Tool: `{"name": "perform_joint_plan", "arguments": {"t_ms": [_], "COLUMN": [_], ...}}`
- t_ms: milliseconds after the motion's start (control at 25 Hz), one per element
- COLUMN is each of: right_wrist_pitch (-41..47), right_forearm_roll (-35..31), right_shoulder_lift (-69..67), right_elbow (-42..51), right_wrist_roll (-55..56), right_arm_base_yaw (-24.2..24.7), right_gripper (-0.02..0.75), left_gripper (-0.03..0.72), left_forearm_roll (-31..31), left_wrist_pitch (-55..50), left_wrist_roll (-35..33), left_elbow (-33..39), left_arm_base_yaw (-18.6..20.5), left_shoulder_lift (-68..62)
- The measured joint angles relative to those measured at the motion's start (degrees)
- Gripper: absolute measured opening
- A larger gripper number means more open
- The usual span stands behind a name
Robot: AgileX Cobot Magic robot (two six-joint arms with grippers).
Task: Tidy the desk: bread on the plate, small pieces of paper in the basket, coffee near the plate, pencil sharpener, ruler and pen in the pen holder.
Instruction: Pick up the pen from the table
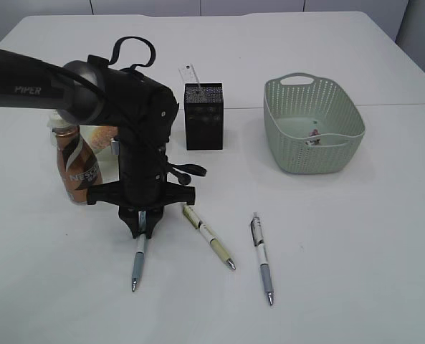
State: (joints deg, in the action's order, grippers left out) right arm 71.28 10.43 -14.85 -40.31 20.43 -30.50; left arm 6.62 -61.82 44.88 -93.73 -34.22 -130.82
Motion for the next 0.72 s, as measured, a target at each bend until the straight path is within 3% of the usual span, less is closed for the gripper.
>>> {"name": "perform_joint_plan", "arguments": {"t_ms": [320,720], "right_wrist_pitch": [0.00,0.00], "right_forearm_roll": [0.00,0.00], "right_shoulder_lift": [0.00,0.00], "right_elbow": [0.00,0.00], "right_wrist_roll": [0.00,0.00], "right_arm_base_yaw": [0.00,0.00], "right_gripper": [0.464,0.464], "left_gripper": [0.084,0.083], "left_forearm_roll": [-1.15,-1.30], "left_wrist_pitch": [-1.94,-2.99], "left_wrist_roll": [-4.52,-15.84], "left_elbow": [0.00,0.00], "left_arm_base_yaw": [0.00,0.00], "left_shoulder_lift": [0.00,-0.02]}}
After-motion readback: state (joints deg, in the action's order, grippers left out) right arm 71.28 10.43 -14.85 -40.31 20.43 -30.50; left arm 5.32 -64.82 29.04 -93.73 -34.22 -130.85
